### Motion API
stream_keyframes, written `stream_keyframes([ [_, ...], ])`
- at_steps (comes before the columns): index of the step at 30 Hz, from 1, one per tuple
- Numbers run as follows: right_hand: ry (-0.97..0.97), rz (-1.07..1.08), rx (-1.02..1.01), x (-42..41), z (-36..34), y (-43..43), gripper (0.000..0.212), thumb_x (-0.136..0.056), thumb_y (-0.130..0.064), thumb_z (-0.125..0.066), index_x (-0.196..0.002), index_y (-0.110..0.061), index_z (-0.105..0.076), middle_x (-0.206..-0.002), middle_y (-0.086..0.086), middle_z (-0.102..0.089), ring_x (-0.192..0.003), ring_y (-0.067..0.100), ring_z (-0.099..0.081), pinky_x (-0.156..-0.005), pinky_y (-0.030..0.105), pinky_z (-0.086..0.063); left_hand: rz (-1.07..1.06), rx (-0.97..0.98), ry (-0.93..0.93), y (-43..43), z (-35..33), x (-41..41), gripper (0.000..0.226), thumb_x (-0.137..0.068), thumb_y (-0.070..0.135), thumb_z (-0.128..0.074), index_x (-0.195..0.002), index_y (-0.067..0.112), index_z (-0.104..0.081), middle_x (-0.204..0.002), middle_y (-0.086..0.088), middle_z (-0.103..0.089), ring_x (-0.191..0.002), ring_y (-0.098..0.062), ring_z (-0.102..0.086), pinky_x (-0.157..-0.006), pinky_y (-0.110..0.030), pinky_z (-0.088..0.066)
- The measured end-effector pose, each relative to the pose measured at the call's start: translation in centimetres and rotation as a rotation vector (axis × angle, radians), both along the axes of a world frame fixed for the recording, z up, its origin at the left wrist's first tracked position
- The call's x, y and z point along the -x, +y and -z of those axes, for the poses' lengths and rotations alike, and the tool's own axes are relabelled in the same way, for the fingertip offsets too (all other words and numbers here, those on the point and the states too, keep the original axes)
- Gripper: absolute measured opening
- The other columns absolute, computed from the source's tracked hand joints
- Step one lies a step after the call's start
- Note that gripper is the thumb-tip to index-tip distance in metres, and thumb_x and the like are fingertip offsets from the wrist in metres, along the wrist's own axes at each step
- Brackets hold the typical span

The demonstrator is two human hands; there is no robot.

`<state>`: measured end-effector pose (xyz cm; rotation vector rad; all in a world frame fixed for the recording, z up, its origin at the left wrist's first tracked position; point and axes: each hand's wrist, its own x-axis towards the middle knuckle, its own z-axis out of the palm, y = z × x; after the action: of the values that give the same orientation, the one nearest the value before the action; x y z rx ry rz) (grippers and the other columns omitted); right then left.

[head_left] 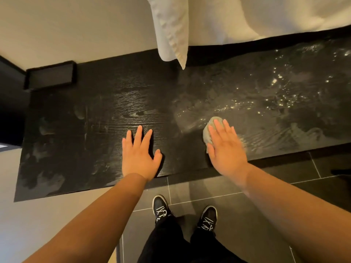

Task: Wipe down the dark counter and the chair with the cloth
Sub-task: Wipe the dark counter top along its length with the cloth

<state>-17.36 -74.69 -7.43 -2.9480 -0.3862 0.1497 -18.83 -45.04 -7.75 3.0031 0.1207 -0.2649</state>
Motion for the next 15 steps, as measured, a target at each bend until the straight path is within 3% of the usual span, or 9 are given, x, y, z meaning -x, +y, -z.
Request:
stream_keyframes([
  [4,-0.013,-0.323,-0.033,1.5,0.9,5.1,0.060,-0.100,-0.034,-0.038,-0.156,-0.014,-0.039,-0.166,0.013,-0.028,-0.154,0.036,-0.021,-0.124,0.051,-0.023,-0.015,0.028,-0.017,0.0,0.1,-0.1,0.074,-0.095,0.058,-0.038,-0.164,0.033,-0.029,-0.176,-0.001,-0.014,-0.161,-0.037,-0.004,-0.131,-0.055,-0.009],
  [7,0.016,-0.449,-0.059,0.1,1.1,3.4,0.060,-0.102,-0.039,-0.039,-0.158,-0.019,-0.037,-0.169,0.005,-0.022,-0.157,0.028,-0.015,-0.127,0.046,-0.017,-0.016,0.037,-0.018,0.0,0.1,-0.1,0.074,-0.095,0.059,-0.037,-0.164,0.034,-0.029,-0.176,0.000,-0.014,-0.161,-0.036,-0.004,-0.131,-0.055,-0.008],
  [12,0.034,-0.212,-0.055,-2.8,0.3,-1.6,0.063,-0.099,-0.032,-0.051,-0.158,-0.017,-0.035,-0.167,0.004,-0.026,-0.156,0.030,-0.020,-0.125,0.051,-0.023,-0.022,0.050,-0.023,0.0,-0.1,0.0,0.074,-0.094,0.059,-0.036,-0.163,0.033,-0.031,-0.176,0.000,-0.015,-0.161,-0.036,-0.005,-0.131,-0.055,-0.009],
  [15,-0.002,-0.134,-0.030,-1.9,0.2,1.0,0.063,-0.099,-0.033,-0.045,-0.158,-0.014,-0.034,-0.167,0.009,-0.024,-0.155,0.034,-0.019,-0.123,0.052,-0.024,-0.020,0.045,-0.022,0.0,-0.1,-0.2,0.074,-0.094,0.059,-0.037,-0.163,0.033,-0.031,-0.176,0.000,-0.015,-0.161,-0.036,-0.005,-0.131,-0.055,-0.009],
])
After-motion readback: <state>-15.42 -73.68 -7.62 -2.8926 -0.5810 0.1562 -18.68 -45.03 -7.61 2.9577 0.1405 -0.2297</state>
